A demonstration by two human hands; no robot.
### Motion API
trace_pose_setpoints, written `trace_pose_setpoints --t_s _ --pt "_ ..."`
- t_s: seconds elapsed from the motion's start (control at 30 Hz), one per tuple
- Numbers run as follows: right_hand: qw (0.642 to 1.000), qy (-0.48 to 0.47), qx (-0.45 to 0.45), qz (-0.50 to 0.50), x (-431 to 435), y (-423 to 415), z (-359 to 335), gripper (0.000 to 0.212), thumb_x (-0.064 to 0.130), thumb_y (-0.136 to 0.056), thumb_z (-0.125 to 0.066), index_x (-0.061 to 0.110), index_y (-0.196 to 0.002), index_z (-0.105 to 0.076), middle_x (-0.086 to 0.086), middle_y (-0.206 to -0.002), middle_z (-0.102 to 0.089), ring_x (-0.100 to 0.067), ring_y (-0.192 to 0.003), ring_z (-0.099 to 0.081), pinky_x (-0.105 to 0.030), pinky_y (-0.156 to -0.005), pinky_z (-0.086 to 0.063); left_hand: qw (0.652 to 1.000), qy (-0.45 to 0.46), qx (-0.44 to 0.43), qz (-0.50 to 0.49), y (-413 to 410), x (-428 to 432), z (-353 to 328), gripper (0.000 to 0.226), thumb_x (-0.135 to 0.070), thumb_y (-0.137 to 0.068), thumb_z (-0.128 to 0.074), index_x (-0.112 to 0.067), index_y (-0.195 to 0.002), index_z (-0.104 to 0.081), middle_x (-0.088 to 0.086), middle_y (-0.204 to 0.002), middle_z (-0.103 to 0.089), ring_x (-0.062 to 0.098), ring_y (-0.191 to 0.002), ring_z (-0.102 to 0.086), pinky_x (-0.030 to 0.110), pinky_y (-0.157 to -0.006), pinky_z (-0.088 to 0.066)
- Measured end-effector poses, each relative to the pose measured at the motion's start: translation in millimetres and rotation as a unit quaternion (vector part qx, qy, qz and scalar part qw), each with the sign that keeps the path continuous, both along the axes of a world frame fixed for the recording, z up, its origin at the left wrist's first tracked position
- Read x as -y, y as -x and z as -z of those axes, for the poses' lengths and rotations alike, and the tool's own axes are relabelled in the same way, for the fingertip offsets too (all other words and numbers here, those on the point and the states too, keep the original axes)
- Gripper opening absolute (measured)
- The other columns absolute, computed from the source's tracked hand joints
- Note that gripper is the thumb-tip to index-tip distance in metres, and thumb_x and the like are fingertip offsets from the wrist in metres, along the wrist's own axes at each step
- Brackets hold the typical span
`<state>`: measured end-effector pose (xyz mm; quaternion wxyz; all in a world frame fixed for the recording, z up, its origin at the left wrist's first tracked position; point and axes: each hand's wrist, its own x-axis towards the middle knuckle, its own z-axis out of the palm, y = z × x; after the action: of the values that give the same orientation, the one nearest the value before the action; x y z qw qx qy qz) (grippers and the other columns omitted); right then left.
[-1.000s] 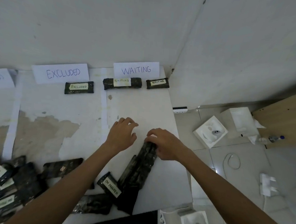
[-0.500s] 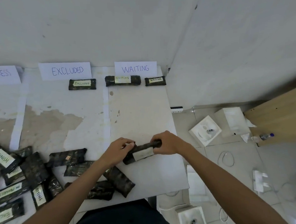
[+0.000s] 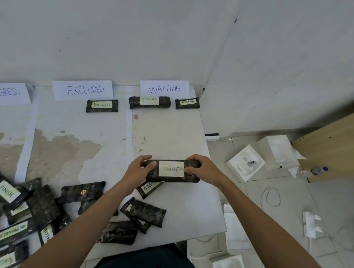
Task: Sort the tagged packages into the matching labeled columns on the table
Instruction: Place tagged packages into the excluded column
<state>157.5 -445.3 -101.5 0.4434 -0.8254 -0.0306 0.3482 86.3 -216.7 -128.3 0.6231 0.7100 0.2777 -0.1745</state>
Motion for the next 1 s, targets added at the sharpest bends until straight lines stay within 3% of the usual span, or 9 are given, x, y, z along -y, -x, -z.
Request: trace_pose_setpoints --t_s 0.17,0.3,0.4,0.47,0.57,0.7,0.8,0.9,1.0 --pt "0.988 -0.075 -0.071 0.115 -11.8 -7.5 -1.4 0.026 0.015 -0.081 -0.072 0.013 -0.104 -0.059 -0.01 -0.107 -0.066 -0.019 -0.095 -0.066 -0.034 -0.082 -0.057 0.967 0.184 -0.054 -0.167 -25.4 -7.9 -10.8 0.054 -0.022 -0.085 -0.066 -0.007 -0.132 -0.042 0.014 -0.12 -0.059 0.025 -0.102 -0.061 0.039 -0.083 -0.053" --pt "0.981 -0.108 -0.102 0.126 -28.2 -5.8 -1.8 0.032 0.014 -0.079 -0.075 0.015 -0.101 -0.052 -0.012 -0.111 -0.064 -0.024 -0.098 -0.064 -0.034 -0.077 -0.057 0.955 0.258 -0.086 -0.116 -32.4 8.0 -20.3 0.032 -0.023 -0.088 -0.063 -0.006 -0.114 -0.055 0.012 -0.114 -0.063 0.026 -0.101 -0.062 0.039 -0.088 -0.05" --pt "0.989 -0.088 -0.084 0.082 -42.9 1.3 -0.7 0.04 0.013 -0.073 -0.079 0.014 -0.099 -0.05 -0.007 -0.102 -0.063 -0.019 -0.087 -0.064 -0.03 -0.066 -0.056 0.984 0.132 -0.052 -0.105 -45.9 23.7 -16.9 0.05 -0.025 -0.077 -0.074 -0.006 -0.119 -0.054 0.012 -0.11 -0.067 0.025 -0.096 -0.066 0.041 -0.088 -0.054" --pt "0.996 -0.058 -0.039 0.054 -52.0 4.7 5.5 0.044 0.018 -0.067 -0.083 0.013 -0.096 -0.05 -0.006 -0.1 -0.063 -0.018 -0.085 -0.062 -0.034 -0.069 -0.057 0.994 0.009 -0.052 -0.095 -55.5 31.5 -16.3 0.069 -0.035 -0.066 -0.079 -0.009 -0.121 -0.047 0.01 -0.115 -0.061 0.025 -0.099 -0.062 0.041 -0.089 -0.053" --pt "0.999 -0.04 0.004 0.017 -60.8 0.4 11.1 0.046 0.023 -0.065 -0.084 0.013 -0.099 -0.054 -0.001 -0.098 -0.063 -0.018 -0.089 -0.062 -0.035 -0.08 -0.056 0.988 -0.148 -0.03 -0.032 -68.0 37.6 -15.8 0.084 -0.038 -0.064 -0.078 -0.01 -0.131 -0.036 0.011 -0.123 -0.043 0.026 -0.106 -0.053 0.035 -0.088 -0.05" --pt "1.0 -0.022 0.009 -0.006 -54.1 -17.1 18.8 0.042 0.026 -0.075 -0.077 0.016 -0.107 -0.052 0.001 -0.109 -0.062 -0.015 -0.097 -0.059 -0.027 -0.082 -0.05 0.969 -0.236 0.055 0.049 -94.8 27.8 -9.9 0.093 -0.027 -0.064 -0.078 -0.009 -0.139 -0.028 0.012 -0.131 -0.04 0.029 -0.12 -0.043 0.039 -0.097 -0.042" --pt "0.989 0.069 0.127 -0.015 -40.6 -34.9 38.1 0.035 0.022 -0.082 -0.067 0.016 -0.113 -0.052 -0.002 -0.119 -0.053 -0.017 -0.107 -0.051 -0.026 -0.089 -0.042 0.935 -0.303 0.116 0.14 -124.2 15.2 -3.6 0.084 -0.023 -0.062 -0.079 -0.009 -0.133 -0.036 0.011 -0.127 -0.045 0.029 -0.115 -0.043 0.037 -0.092 -0.042" --pt "0.951 0.162 0.259 -0.038 -32.4 -54.1 58.7 0.036 0.018 -0.082 -0.062 0.013 -0.117 -0.054 -0.007 -0.126 -0.049 -0.023 -0.11 -0.049 -0.035 -0.095 -0.042 0.869 -0.4 0.153 0.246 -155.9 8.3 1.2 0.077 -0.016 -0.067 -0.076 -0.01 -0.134 -0.04 0.01 -0.127 -0.048 0.029 -0.112 -0.042 0.038 -0.093 -0.04" --pt "0.932 0.189 0.304 -0.051 -35.5 -70.6 75.7 0.04 0.014 -0.08 -0.063 0.011 -0.119 -0.054 -0.013 -0.134 -0.047 -0.028 -0.125 -0.044 -0.042 -0.106 -0.037 0.823 -0.443 0.192 0.3 -183.9 4.9 10.0 0.074 -0.013 -0.071 -0.073 -0.01 -0.137 -0.039 0.011 -0.13 -0.047 0.029 -0.117 -0.041 0.039 -0.098 -0.036"
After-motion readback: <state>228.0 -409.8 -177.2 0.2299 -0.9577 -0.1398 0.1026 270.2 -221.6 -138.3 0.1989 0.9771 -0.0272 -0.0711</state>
